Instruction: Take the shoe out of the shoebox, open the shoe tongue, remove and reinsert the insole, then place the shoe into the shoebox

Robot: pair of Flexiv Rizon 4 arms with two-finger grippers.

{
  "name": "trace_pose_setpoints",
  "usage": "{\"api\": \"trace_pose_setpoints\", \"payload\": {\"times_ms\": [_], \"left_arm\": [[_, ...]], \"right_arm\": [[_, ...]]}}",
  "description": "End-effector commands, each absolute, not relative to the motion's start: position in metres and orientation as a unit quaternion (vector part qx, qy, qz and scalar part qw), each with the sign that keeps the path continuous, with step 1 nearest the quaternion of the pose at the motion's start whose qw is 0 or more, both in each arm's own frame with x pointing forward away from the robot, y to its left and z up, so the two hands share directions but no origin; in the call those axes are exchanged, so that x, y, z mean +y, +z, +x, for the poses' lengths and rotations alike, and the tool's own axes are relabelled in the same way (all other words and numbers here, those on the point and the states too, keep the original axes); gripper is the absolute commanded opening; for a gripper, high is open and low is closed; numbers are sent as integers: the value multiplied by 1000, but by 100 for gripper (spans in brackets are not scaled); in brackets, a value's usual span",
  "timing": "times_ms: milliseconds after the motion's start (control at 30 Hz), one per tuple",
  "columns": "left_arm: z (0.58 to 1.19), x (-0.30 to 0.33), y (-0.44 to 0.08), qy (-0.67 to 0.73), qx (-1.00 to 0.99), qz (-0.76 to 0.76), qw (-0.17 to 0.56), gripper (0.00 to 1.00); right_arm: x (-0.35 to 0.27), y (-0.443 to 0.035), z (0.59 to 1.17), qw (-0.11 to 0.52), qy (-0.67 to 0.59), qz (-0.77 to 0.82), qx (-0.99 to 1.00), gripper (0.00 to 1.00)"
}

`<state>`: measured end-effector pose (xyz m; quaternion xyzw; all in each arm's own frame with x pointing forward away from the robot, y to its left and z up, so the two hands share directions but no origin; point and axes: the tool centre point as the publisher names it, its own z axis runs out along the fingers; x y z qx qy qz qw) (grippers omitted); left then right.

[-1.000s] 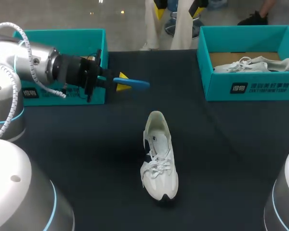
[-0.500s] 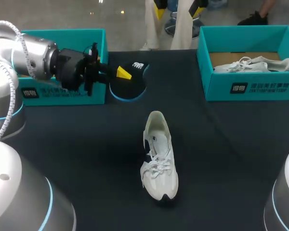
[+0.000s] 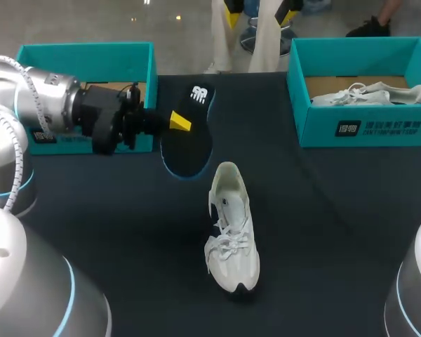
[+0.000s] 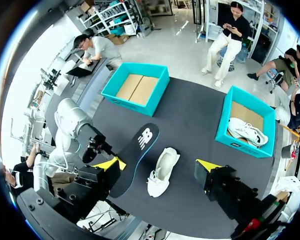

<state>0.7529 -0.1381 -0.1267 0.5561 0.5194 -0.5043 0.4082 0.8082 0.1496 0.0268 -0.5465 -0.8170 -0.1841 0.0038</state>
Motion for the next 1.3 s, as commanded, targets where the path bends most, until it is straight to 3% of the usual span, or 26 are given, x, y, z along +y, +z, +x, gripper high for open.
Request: {"api": "trace_pose_setpoints", "payload": {"times_ms": [33, 500, 733, 1300], "left_arm": [[749, -137, -127, -502, 521, 555, 411, 0], [749, -137, -127, -502, 521, 555, 411, 0], [748, -134, -116, -411, 416, 641, 497, 0], [762, -117, -124, -330, 387, 629, 588, 0]], "right_arm": [[150, 27, 810, 4, -183, -547, -817, 100], [150, 27, 810, 4, -183, -547, -817, 100], [150, 27, 810, 4, -183, -547, -817, 100], [150, 27, 810, 4, -183, -547, -817, 100]]}}
